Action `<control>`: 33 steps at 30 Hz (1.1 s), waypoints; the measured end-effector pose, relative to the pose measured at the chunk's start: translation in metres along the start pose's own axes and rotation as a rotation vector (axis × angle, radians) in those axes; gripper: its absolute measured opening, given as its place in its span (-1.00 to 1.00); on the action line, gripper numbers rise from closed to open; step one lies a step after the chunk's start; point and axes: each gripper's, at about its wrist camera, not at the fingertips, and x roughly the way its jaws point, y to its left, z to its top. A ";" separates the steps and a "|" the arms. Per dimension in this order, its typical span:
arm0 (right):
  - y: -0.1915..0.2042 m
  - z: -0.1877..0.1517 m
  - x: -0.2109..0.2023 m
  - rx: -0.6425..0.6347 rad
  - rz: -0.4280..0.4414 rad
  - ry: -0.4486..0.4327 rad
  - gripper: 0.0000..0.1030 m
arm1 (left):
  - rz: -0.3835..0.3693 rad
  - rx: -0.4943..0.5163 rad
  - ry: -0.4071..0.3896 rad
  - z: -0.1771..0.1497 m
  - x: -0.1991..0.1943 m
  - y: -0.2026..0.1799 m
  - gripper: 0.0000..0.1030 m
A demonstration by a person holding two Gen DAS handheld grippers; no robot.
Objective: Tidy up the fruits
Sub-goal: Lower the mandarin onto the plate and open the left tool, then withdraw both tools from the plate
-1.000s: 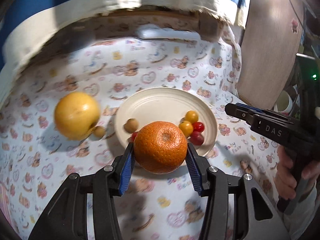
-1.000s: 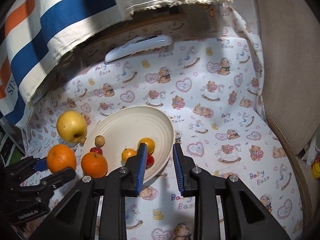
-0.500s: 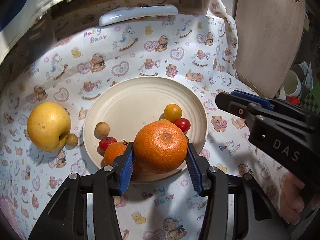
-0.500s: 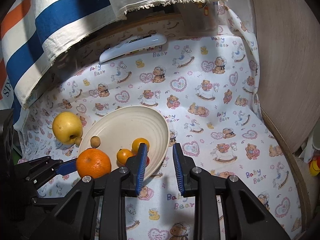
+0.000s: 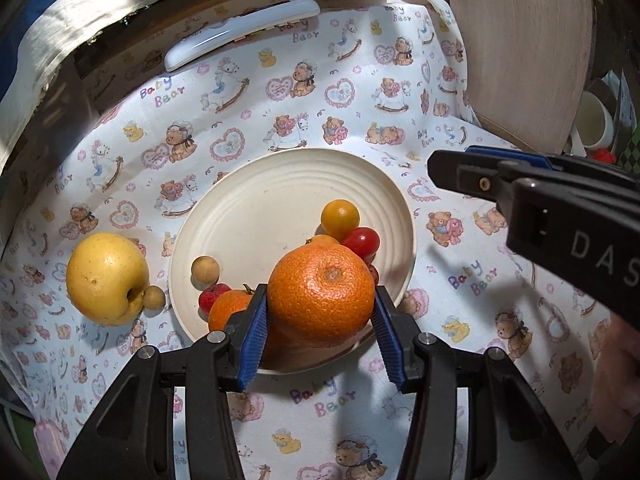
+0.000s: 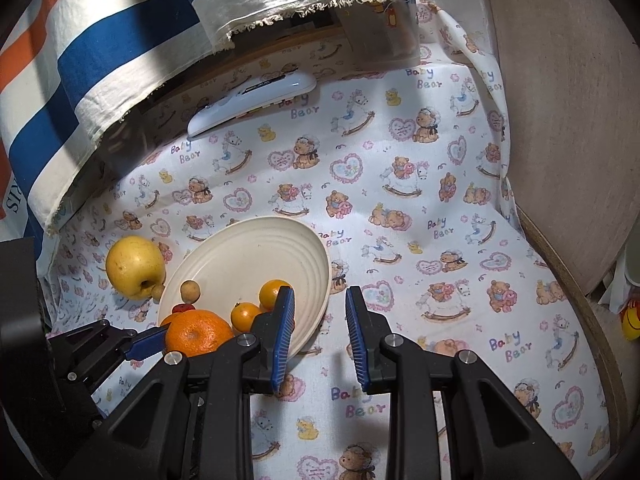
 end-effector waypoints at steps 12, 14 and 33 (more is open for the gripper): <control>-0.003 0.000 0.001 0.022 0.011 0.006 -0.46 | -0.004 -0.013 -0.074 -0.005 -0.018 0.007 0.01; -0.003 0.000 0.000 0.023 0.013 0.003 -0.46 | -0.008 -0.026 -0.106 -0.006 -0.027 0.012 0.03; 0.018 -0.008 -0.035 -0.062 0.086 -0.214 0.29 | 0.093 -0.215 -0.507 -0.057 -0.115 0.086 0.93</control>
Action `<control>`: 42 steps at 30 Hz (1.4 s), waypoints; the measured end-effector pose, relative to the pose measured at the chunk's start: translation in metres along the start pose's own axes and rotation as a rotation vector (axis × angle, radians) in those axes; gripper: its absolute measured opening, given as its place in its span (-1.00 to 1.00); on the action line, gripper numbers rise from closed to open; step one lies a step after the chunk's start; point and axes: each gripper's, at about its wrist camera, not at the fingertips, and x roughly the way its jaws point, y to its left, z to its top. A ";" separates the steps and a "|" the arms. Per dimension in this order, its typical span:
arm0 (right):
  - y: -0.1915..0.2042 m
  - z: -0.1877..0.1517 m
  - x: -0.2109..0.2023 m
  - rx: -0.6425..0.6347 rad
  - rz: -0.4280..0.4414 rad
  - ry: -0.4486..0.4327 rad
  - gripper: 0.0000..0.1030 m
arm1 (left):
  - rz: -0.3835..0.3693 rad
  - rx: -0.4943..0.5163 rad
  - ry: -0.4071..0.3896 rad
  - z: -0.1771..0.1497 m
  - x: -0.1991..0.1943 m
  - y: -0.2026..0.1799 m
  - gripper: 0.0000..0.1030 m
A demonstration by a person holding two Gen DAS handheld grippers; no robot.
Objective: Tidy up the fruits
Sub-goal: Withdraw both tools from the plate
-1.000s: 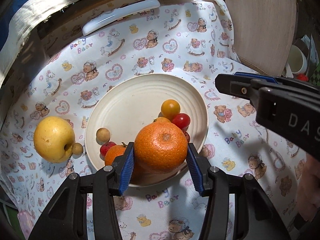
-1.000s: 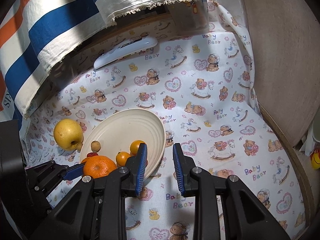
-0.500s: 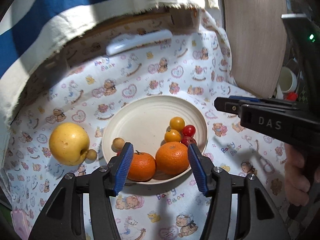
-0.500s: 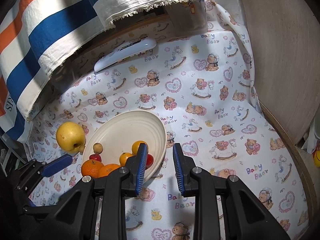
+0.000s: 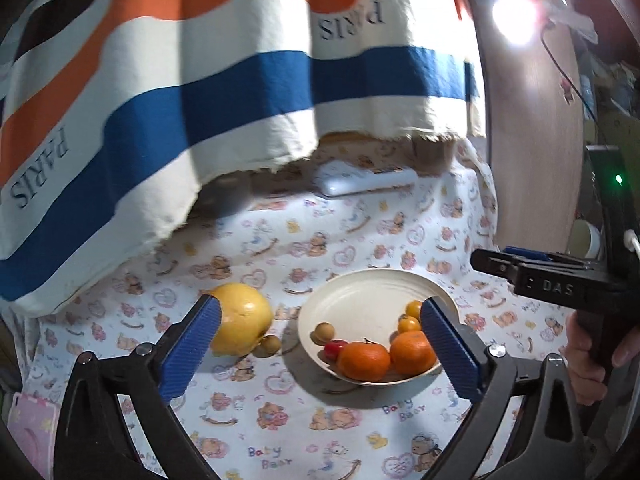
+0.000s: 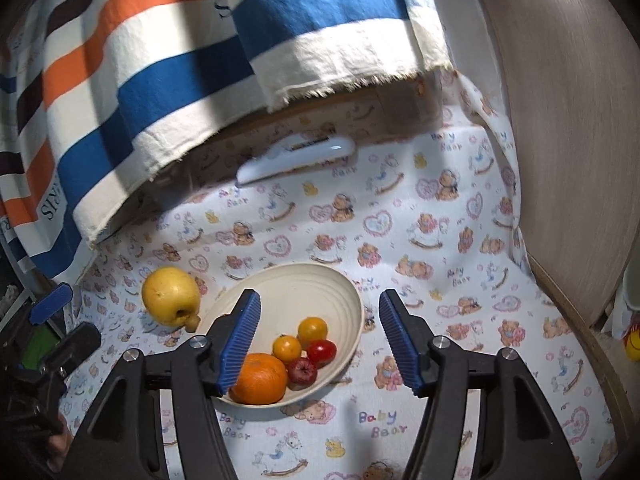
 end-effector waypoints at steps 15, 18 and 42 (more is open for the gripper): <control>0.012 -0.007 -0.002 -0.075 -0.091 -0.099 0.74 | 0.072 -0.082 -0.156 -0.024 -0.028 0.047 0.98; 0.014 -0.009 -0.001 -0.093 -0.113 -0.114 0.74 | 0.057 -0.082 -0.156 -0.025 -0.025 0.054 0.98; 0.034 -0.016 0.001 -0.227 -0.066 -0.135 0.74 | 0.163 -0.210 -0.107 -0.030 -0.022 0.103 0.98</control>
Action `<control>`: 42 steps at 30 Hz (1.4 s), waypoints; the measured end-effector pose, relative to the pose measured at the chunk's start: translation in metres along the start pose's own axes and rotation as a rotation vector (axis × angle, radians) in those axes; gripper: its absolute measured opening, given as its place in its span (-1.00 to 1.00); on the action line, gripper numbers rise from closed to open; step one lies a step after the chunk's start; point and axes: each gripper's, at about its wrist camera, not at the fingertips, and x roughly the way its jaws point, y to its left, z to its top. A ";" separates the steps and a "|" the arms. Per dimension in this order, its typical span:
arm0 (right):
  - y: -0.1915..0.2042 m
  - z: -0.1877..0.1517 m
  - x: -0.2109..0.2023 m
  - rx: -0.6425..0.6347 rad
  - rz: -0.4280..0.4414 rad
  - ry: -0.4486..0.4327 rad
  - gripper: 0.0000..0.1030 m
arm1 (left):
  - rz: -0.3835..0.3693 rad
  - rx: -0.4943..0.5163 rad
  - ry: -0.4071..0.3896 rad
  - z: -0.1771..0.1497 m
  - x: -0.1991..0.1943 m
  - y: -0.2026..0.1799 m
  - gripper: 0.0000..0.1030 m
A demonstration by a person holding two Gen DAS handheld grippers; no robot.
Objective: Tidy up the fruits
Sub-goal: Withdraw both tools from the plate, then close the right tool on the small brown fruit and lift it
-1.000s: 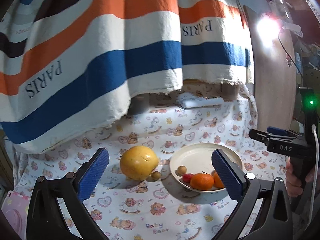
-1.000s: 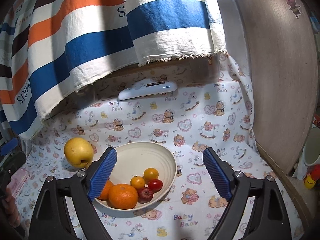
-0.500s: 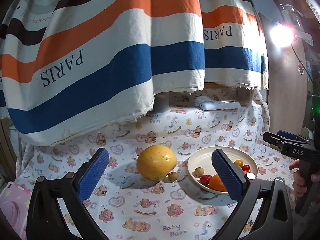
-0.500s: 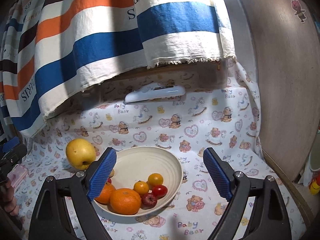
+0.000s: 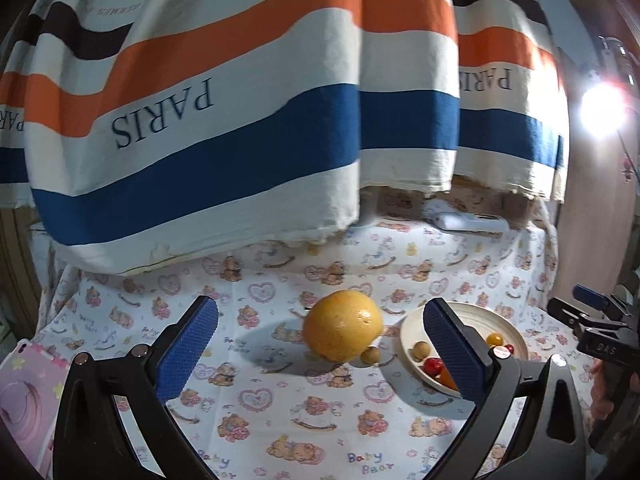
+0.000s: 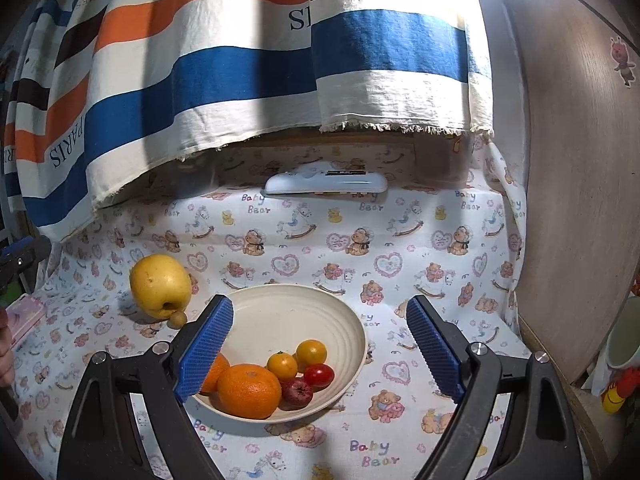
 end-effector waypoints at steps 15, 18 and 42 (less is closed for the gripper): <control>0.082 0.023 0.029 -0.059 0.183 0.164 0.74 | -0.018 -0.066 0.070 0.013 0.007 0.037 0.98; 0.101 0.024 0.046 -0.040 0.207 0.233 0.60 | -0.015 -0.064 0.099 0.011 0.016 0.042 0.98; 0.196 -0.005 0.155 -0.322 0.165 0.576 -0.28 | 0.030 -0.210 0.260 -0.005 0.058 0.086 0.95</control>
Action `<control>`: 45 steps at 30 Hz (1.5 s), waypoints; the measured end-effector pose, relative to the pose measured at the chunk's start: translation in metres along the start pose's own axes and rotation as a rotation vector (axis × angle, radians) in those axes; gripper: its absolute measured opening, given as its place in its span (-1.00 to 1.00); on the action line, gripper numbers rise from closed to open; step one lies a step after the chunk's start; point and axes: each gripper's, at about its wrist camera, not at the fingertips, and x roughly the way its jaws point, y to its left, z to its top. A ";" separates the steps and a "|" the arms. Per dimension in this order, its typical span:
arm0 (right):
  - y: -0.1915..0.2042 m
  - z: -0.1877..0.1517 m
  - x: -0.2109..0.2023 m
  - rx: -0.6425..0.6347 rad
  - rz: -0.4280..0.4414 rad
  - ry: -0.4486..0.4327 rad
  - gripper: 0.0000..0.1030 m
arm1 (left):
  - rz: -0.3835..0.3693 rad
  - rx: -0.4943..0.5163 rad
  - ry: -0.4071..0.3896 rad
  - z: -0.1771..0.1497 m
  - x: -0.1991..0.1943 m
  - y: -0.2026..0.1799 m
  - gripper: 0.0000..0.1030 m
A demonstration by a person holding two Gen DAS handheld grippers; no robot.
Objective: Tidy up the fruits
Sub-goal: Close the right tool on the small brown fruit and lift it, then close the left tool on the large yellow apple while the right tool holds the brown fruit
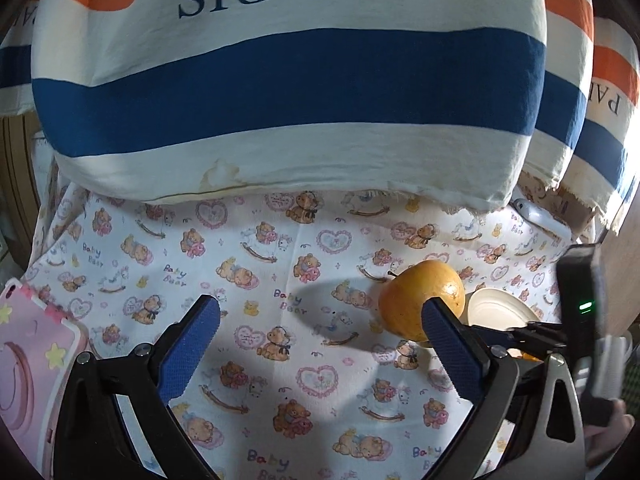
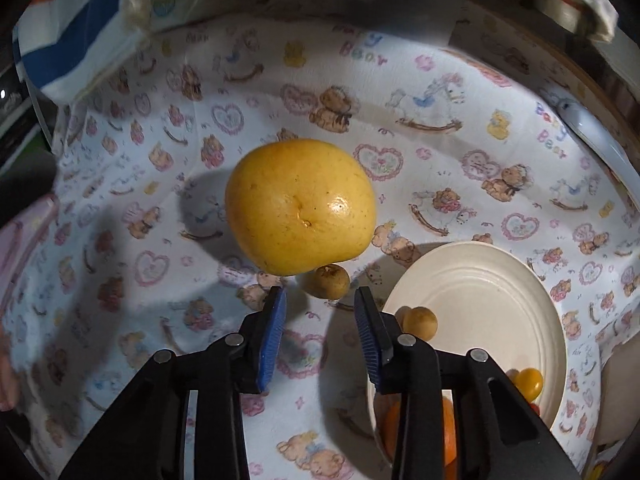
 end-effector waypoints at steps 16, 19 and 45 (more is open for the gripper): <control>-0.006 0.010 0.033 0.014 -0.018 0.055 -0.52 | 0.031 0.027 -0.011 -0.002 0.007 0.003 0.95; -0.012 0.006 0.027 0.032 0.002 0.043 -0.53 | 0.037 0.047 -0.020 -0.003 0.006 -0.001 0.95; -0.071 -0.070 -0.103 0.222 -0.079 -0.605 -0.53 | -0.076 0.162 0.019 -0.013 0.010 -0.035 0.95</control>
